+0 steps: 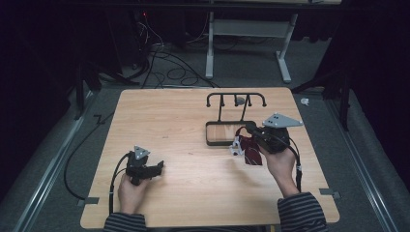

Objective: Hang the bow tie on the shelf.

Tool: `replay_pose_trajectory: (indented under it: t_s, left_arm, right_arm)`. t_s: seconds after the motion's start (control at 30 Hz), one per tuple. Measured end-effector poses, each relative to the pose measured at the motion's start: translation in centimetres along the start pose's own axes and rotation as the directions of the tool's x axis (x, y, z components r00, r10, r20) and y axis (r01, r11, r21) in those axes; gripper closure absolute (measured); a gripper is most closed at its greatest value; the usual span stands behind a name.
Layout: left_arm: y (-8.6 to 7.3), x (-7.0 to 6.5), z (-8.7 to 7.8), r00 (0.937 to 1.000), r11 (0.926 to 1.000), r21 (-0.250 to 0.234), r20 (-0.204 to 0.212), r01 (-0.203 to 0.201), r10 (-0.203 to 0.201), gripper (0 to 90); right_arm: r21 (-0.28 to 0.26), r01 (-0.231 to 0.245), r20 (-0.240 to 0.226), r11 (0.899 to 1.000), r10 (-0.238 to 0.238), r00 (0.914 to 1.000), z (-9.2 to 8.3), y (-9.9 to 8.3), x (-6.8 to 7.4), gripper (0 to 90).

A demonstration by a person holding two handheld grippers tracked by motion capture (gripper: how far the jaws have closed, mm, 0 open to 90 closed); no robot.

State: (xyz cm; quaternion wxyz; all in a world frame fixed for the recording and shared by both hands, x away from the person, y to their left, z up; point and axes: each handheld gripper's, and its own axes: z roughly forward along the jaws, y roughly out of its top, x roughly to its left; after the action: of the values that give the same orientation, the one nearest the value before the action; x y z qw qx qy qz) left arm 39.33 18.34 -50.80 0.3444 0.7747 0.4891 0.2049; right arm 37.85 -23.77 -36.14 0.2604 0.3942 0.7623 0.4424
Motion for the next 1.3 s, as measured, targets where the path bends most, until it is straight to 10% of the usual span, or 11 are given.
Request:
replay_pose_trajectory:
  t_s: [1.3]
  left_arm:
    - [0.0, 0.0, 0.0, 1.0000, 1.0000, -0.001, 0.000, 0.000, 0.000, 21.1]
  right_arm:
    - [-0.012, 0.007, -0.012, 1.000, -0.007, 0.9999, 1.5, 3.2, -0.4, 90.0]
